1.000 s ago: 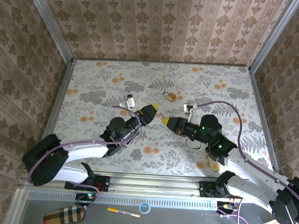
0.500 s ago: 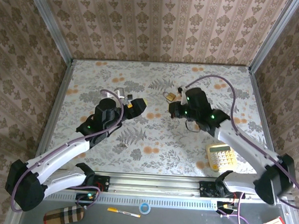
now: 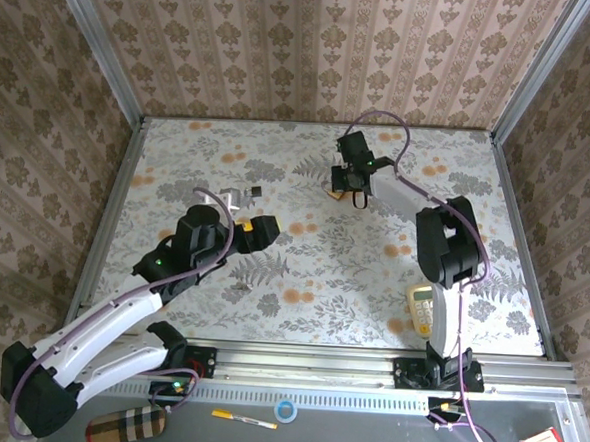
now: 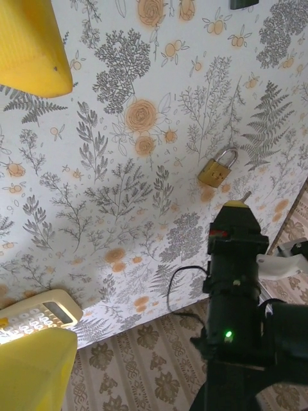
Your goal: Unlock with the key
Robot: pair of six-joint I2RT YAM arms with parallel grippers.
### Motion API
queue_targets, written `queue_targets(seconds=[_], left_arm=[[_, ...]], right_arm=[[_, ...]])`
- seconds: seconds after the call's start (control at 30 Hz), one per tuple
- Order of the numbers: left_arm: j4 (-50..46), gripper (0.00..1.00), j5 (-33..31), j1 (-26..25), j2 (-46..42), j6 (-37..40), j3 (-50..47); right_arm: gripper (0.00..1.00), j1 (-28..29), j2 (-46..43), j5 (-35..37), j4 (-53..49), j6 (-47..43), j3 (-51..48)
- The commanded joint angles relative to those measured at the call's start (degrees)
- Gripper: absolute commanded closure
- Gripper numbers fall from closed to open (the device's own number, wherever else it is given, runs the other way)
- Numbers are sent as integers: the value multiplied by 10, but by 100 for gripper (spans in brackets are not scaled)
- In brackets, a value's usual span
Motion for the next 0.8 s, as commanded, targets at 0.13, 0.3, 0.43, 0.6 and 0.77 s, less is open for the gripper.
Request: queue_targets(seconds=[0.13,0.3,0.43,0.6,0.77], left_arm=[[5,7,1,9,-14,1,-30],[4,8,0,10,-14,2,-28],[1,8,-4,12,-19,4,-30],[1,8,-2,20,-25,2,-35],[-1,8,3,29,-32,3,-38]], right_arm=[[100,-6,94,93,-52,-14,117],[100,-2,169,120,-117,-31,218],[100,14,201,169,-143,-53,255],[100,31,237,229,-171,-84,290],[100,57,246,284,-156,-126,285]])
